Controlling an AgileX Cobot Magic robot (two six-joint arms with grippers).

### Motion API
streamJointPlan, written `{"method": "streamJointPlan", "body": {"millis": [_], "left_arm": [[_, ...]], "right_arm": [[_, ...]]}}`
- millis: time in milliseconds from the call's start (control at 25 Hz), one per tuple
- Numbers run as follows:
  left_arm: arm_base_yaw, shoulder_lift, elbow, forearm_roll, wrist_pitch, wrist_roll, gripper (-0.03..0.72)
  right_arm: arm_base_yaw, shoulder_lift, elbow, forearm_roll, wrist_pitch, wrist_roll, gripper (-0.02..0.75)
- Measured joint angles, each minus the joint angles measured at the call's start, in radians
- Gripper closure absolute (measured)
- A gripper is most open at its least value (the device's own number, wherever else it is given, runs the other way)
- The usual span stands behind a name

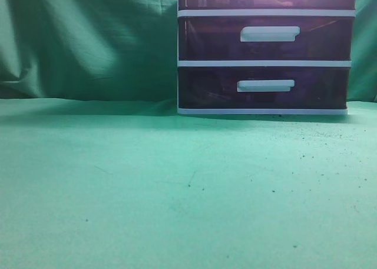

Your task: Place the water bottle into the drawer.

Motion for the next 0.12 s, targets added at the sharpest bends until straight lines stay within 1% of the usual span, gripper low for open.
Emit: {"method": "streamJointPlan", "body": {"millis": [120], "left_arm": [[0.000,0.000,0.000,0.000,0.000,0.000,0.688]], "right_arm": [[0.000,0.000,0.000,0.000,0.000,0.000,0.691]]}}
